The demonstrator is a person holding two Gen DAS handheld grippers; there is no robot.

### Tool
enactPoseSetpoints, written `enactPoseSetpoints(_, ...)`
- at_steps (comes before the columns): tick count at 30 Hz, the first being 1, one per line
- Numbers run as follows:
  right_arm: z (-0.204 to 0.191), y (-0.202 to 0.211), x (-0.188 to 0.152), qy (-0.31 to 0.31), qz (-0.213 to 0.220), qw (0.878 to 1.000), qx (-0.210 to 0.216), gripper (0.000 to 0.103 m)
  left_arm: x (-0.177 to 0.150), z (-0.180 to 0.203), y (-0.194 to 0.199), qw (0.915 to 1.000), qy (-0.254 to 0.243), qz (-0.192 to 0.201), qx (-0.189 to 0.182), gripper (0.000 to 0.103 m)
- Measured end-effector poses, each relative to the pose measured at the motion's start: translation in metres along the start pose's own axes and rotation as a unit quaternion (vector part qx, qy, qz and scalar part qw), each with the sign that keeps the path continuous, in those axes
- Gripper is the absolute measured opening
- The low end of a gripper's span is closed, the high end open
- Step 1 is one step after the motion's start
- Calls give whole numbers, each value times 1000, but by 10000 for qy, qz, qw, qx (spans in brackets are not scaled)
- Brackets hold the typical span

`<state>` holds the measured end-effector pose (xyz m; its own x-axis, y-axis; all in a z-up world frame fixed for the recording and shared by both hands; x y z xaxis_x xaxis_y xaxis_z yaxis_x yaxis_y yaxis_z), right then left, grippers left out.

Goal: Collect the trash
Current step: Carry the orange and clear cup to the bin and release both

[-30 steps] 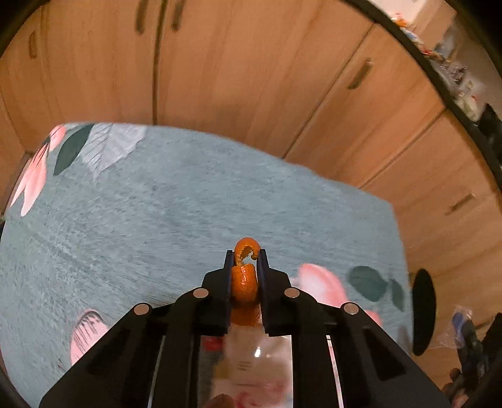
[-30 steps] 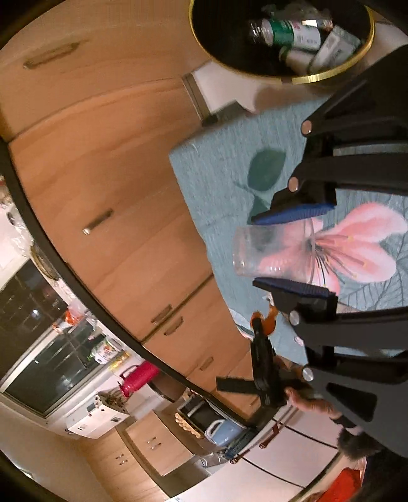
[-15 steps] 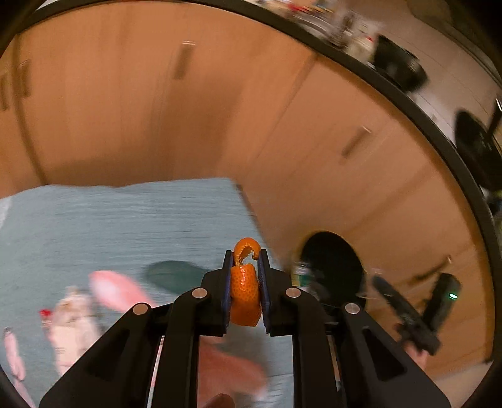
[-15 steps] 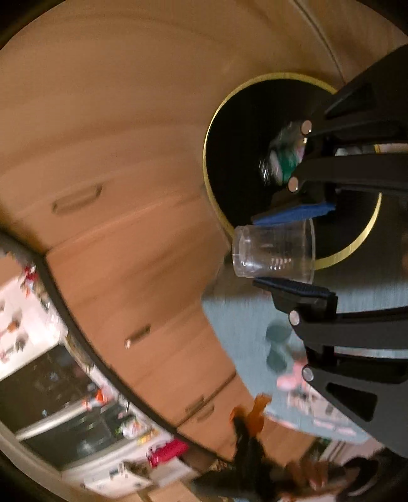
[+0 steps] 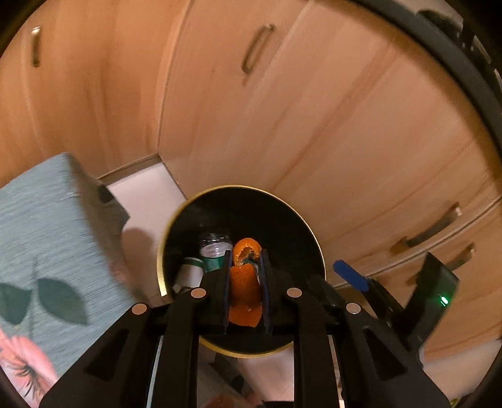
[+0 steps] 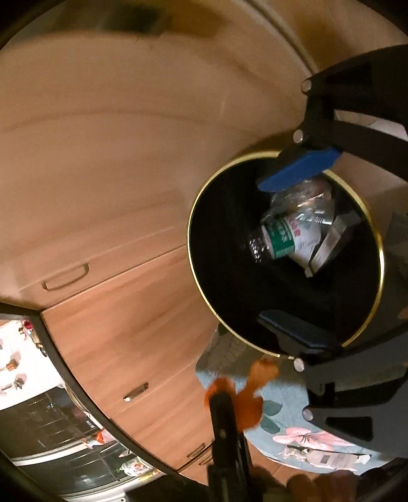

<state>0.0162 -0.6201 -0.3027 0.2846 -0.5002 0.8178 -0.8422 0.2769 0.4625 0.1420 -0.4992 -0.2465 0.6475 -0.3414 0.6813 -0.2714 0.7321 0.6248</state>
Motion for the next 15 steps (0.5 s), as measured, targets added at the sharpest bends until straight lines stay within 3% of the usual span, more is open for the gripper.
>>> enactPoseSetpoints(3,3,7,-5,-54,13,10000,9,79,-6,4,-25,9999,-27,-160,36,21)
enactPoseSetpoints(5,5,11,-9,-93,13,10000,8,79,-9,4,-32,9998,-35,-186,63,37)
enactPoseSetpoints(6,5,13,-12,-116,8,9999,13,79,-14,0,-24,9998,-59,-153,81,46)
enactPoseSetpoints(11,0,18,-14,-166,-38,9998,37,79,-14,-7,-13,9999,-32,-121,103,49)
enactPoseSetpoints(15,-27,29,-12,-2,-54,9998,179,79,-12,-18,18,9996,-153,72,236,71)
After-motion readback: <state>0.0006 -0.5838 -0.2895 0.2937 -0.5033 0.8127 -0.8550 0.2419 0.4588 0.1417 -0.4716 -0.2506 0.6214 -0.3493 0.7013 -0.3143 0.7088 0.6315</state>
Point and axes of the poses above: each gripper's, at about its wrist camera, not at the fingertips, and y roughly against the way its jaws point, z to its right, x to its top, the point moved 8 cm from there along -y, roughly the way its jaws point, and after that the axes turned 15 degrees about z, right-handed, at the moved point
